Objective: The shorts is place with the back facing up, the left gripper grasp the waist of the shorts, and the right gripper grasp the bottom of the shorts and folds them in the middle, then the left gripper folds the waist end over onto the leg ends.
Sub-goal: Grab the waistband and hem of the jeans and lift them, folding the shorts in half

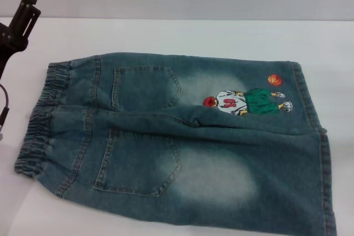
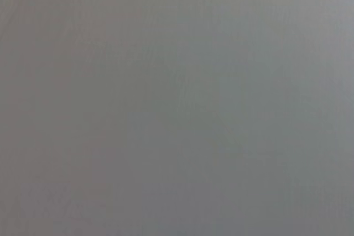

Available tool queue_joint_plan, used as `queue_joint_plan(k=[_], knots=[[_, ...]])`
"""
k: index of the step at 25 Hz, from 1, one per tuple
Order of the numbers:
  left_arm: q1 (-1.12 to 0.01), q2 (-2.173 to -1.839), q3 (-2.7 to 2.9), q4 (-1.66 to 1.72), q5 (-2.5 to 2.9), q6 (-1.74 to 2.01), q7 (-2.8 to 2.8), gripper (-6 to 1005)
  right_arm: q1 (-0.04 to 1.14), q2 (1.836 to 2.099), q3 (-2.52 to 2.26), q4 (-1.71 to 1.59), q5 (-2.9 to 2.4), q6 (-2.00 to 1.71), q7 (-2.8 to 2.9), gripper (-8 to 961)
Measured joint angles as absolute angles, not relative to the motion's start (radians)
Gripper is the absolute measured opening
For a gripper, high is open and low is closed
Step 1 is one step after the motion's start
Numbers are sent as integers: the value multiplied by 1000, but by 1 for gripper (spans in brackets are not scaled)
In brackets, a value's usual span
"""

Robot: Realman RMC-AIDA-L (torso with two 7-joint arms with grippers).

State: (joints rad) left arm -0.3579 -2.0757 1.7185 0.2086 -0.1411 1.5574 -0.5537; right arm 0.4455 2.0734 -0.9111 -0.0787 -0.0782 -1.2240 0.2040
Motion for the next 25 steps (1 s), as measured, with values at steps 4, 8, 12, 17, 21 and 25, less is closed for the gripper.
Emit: queue_joint_plan(k=[4, 8, 12, 17, 21, 25], knots=[[-359, -2075, 1718, 209, -141, 1557, -554, 832, 443, 2074, -911, -77, -78, -1224, 204, 729], [-360, -2075, 1718, 209, -145, 1555, -554, 831, 441, 2075, -911, -77, -78, -1224, 207, 728], [-361, -2075, 1718, 209, -148, 1552, -554, 829, 440, 2075, -911, -78, -78, -1224, 208, 728], [-366, -2073, 1718, 209, -143, 1547, -554, 828, 440, 2075, -911, -78, -78, -1224, 208, 729], [-381, -2069, 1731, 209, -142, 1536, -577, 827, 441, 2075, -911, -78, -78, -1224, 210, 729], [-410, -2060, 1765, 209, -141, 1514, -627, 826, 440, 2075, -911, -78, -78, -1224, 211, 729]])
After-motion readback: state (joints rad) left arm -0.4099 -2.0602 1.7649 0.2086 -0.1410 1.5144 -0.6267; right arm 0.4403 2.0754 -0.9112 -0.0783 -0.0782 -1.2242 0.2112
